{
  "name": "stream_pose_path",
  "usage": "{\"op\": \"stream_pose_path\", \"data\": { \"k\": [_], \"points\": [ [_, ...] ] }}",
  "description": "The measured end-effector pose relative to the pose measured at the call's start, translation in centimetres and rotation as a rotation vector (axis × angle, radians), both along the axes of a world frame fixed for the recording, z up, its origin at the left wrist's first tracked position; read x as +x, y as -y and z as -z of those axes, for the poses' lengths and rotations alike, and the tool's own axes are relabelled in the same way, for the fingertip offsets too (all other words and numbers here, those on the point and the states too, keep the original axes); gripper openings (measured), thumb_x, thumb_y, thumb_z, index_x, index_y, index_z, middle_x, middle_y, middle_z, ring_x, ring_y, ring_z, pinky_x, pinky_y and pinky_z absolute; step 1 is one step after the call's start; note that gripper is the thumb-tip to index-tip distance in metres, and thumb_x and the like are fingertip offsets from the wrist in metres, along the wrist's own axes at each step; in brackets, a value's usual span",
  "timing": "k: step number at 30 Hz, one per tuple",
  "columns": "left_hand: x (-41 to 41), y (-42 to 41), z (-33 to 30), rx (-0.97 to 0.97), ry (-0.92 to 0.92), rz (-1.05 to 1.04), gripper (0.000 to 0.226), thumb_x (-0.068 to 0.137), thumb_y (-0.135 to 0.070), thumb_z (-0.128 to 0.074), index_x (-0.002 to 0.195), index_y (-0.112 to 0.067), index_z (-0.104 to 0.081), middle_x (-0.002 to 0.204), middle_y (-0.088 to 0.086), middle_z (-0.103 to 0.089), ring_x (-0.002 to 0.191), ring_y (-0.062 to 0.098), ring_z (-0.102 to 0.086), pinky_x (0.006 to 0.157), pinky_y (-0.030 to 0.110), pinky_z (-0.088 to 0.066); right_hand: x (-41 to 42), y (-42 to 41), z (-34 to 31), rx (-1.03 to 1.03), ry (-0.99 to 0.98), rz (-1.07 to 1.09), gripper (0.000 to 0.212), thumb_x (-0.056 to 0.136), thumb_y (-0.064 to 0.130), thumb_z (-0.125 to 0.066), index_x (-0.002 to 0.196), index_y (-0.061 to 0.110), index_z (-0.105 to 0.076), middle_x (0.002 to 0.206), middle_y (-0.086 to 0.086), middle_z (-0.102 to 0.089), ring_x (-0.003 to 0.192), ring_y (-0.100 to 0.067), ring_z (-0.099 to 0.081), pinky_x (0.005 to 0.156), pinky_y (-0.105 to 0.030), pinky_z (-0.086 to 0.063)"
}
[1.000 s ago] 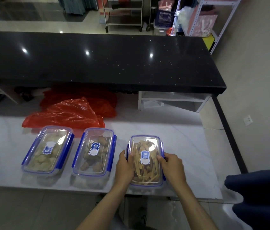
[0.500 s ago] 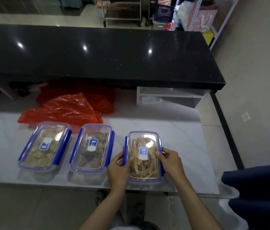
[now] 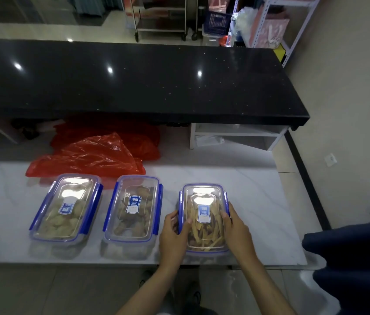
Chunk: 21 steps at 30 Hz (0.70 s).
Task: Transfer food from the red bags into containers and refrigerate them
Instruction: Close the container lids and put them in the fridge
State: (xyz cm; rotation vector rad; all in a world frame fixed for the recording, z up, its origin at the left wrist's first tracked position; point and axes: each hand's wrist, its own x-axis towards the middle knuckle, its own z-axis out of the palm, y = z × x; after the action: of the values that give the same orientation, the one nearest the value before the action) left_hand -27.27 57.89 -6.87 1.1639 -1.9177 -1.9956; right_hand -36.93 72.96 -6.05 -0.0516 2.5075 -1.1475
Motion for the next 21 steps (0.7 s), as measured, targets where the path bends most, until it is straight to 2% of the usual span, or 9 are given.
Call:
{"op": "stream_pose_path", "data": {
  "k": [2,5,8,10,13,15,18,21],
  "points": [
    [0.2,0.6,0.1,0.057,0.061,0.11,0.031,0.096,-0.041,-0.066,0.123,-0.026,-0.061,0.115,-0.004,-0.074,0.099,0.007,-0.074,0.087,0.036,-0.063,1.3,0.2,0.0,-0.064,0.038,0.051,0.035,0.106,0.048,-0.036,0.133,0.032,-0.049,0.102,0.009,-0.067,0.074,0.005,-0.065,0.051,-0.003,-0.045],
    [0.6,2.0,0.0,0.119,0.068,0.245,0.033,0.098,-0.037,-0.064,0.127,-0.025,-0.058,0.118,-0.003,-0.073,0.103,0.01,-0.073,0.082,0.027,-0.063,3.1,0.4,0.6,-0.088,0.05,0.122,0.041,0.103,0.049,-0.041,0.137,0.028,-0.051,0.11,0.005,-0.071,0.084,-0.005,-0.072,0.061,-0.011,-0.055],
    [0.7,3.0,-0.6,0.147,0.042,0.357,0.036,0.1,-0.036,-0.061,0.135,-0.032,-0.052,0.123,-0.006,-0.07,0.107,0.008,-0.071,0.078,0.021,-0.06,3.9,0.3,0.4,-0.084,0.065,0.18,0.036,0.102,0.05,-0.045,0.128,0.028,-0.059,0.103,0.007,-0.074,0.085,-0.007,-0.074,0.069,-0.021,-0.061],
    [0.6,3.9,-1.1,0.134,0.031,0.444,0.039,0.101,-0.038,-0.059,0.139,-0.036,-0.05,0.124,-0.008,-0.07,0.102,0.002,-0.072,0.075,0.018,-0.059,4.7,0.4,-0.3,-0.079,0.055,0.241,0.029,0.102,0.051,-0.047,0.116,0.033,-0.064,0.097,0.006,-0.076,0.084,-0.006,-0.074,0.073,-0.028,-0.063],
    [0.5,5.3,-3.0,0.184,0.02,0.568,0.044,0.101,-0.038,-0.058,0.143,-0.035,-0.047,0.122,-0.01,-0.069,0.096,-0.003,-0.072,0.069,0.014,-0.056,6.6,1.2,-1.9,-0.112,0.039,0.353,0.025,0.102,0.049,-0.05,0.109,0.032,-0.066,0.089,0.008,-0.076,0.08,-0.002,-0.074,0.069,-0.027,-0.063],
    [0.7,5.9,-4.2,0.215,0.003,0.649,0.046,0.099,-0.035,-0.062,0.141,-0.038,-0.045,0.122,-0.01,-0.068,0.096,0.001,-0.073,0.067,0.014,-0.057,8.0,1.5,-2.6,-0.164,0.03,0.443,0.022,0.102,0.045,-0.053,0.112,0.03,-0.066,0.091,0.007,-0.076,0.08,-0.003,-0.075,0.066,-0.025,-0.062],
    [1.4,5.8,-5.4,0.231,-0.008,0.752,0.049,0.095,-0.033,-0.069,0.134,-0.048,-0.044,0.115,-0.011,-0.067,0.093,0.005,-0.073,0.066,0.016,-0.057,10.5,0.9,-3.1,-0.216,-0.016,0.582,0.027,0.1,0.043,-0.056,0.12,0.027,-0.066,0.094,0.006,-0.077,0.083,-0.008,-0.076,0.068,-0.031,-0.065],
    [2.1,4.9,-5.4,0.265,-0.007,0.781,0.056,0.089,-0.028,-0.076,0.138,-0.042,-0.052,0.108,-0.002,-0.076,0.096,0.011,-0.076,0.074,0.033,-0.064,13.9,-0.5,-3.4,-0.24,-0.084,0.696,0.03,0.1,0.043,-0.057,0.123,0.027,-0.066,0.096,0.008,-0.078,0.088,-0.01,-0.076,0.071,-0.031,-0.064]
  ]
}}
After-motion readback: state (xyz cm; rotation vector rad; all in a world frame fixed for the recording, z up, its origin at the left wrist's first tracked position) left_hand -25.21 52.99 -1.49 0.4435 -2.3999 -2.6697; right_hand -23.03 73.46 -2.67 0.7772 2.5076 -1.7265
